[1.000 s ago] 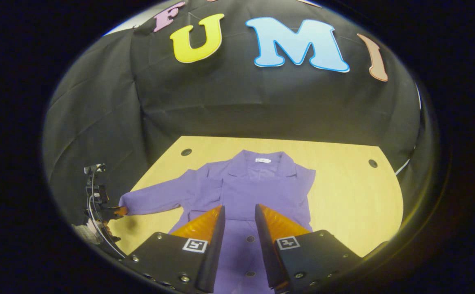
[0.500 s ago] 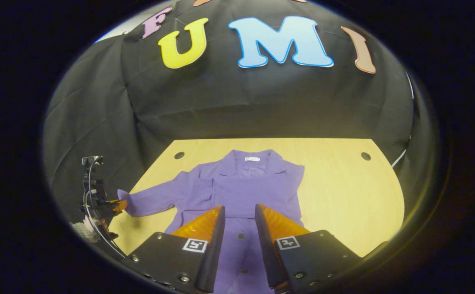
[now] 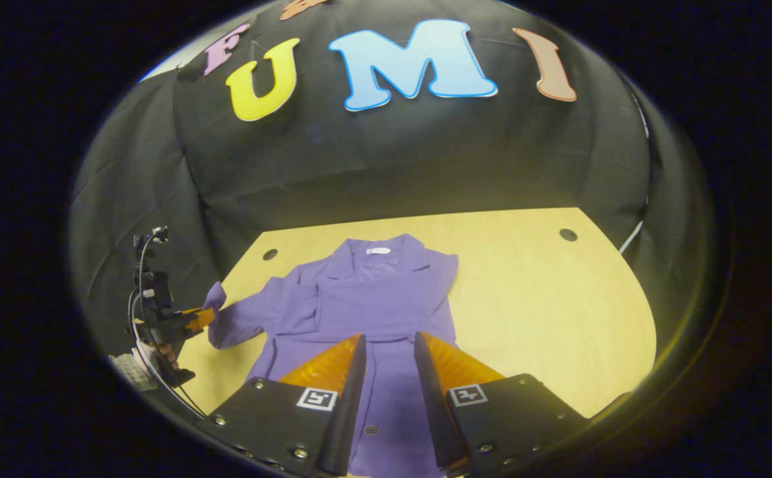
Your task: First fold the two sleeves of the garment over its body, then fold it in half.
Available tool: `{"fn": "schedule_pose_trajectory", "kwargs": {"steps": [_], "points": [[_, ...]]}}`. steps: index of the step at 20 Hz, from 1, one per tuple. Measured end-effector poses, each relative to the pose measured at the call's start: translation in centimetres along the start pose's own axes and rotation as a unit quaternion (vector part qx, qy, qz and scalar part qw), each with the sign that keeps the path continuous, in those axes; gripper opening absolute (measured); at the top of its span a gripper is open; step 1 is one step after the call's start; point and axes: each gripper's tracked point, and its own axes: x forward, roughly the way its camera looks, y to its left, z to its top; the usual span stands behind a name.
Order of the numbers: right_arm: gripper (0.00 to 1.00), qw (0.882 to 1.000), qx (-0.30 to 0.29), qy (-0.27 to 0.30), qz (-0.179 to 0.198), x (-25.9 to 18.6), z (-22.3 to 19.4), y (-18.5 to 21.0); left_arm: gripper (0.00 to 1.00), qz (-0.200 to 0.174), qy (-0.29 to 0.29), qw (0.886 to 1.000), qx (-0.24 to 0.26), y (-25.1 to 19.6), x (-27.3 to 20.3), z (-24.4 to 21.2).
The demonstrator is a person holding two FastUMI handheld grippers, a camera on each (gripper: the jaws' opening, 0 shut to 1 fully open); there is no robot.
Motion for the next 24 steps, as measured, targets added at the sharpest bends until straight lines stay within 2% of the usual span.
{"fn": "schedule_pose_trajectory", "kwargs": {"steps": [11,19,24], "points": [[0.47,0.996,0.067,0.006,-0.053,-2.1,-1.5,-8.4,0.07,-0.089,-0.031,0.994,0.059,-15.0,-0.4,4.7],[0.47,0.992,0.090,0.007,-0.083,-4.1,-2.3,-12.3,0.07,-0.170,-0.052,0.976,0.123,-27.5,-2.7,5.5],[0.47,0.990,0.099,0.011,-0.099,-5.4,-3.2,-14.4,0.07,-0.209,-0.061,0.966,0.140,-33.9,-4.3,5.6]]}}
